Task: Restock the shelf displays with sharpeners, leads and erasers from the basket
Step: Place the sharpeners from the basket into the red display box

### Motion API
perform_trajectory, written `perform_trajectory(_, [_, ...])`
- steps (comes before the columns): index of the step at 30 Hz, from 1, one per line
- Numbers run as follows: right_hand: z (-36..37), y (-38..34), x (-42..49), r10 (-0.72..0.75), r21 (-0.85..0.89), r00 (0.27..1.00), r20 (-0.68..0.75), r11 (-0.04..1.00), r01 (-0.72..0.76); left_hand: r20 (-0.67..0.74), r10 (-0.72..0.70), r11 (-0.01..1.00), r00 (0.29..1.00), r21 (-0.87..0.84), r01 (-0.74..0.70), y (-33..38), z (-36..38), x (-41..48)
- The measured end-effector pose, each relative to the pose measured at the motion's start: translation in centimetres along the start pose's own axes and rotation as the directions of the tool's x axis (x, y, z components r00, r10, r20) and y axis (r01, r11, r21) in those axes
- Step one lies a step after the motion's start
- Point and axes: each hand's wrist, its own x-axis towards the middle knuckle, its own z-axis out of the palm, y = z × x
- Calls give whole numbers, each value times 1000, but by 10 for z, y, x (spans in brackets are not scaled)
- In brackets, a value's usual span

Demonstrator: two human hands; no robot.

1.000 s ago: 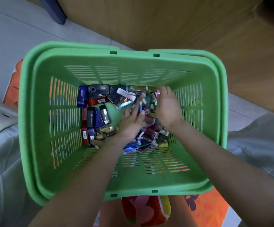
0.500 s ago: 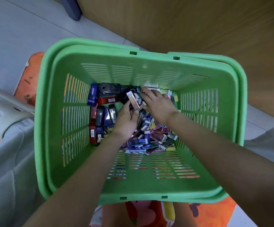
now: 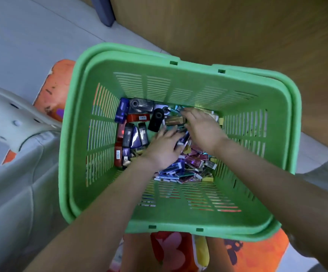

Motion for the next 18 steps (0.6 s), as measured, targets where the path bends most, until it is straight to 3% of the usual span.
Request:
perform_trajectory(2, [6, -8, 17, -56, 0, 996, 75, 998, 57, -162, 49, 994, 986, 109, -31, -2, -12, -15])
perform_trajectory(4, [17, -12, 28, 8, 21, 986, 165, 1000, -11, -334, 122, 980, 935, 191, -59, -1, -24, -37])
perform_trajectory(8, [34, -19, 32, 48, -151, 979, 200, 988, -17, -600, 271, 947, 752, 305, -97, 2, -51, -80])
perform_trajectory(11, [33, -19, 25, 12, -147, 976, 219, 989, 21, -743, 307, 941, 595, 330, -74, 0, -66, -106])
perform_trajectory(14, [23, -17, 19, -108, -133, 973, 204, 982, 137, -829, 180, 958, 529, 269, 96, -13, -75, -125])
perform_trajectory(16, [14, -17, 15, -154, -180, 967, 204, 965, 191, -834, 4, 970, 551, 137, 200, -25, -79, -133])
perform_trajectory(18, [6, -12, 7, -134, -255, 958, 253, 946, 200, -785, -119, 976, 607, 18, 215, -34, -80, -138])
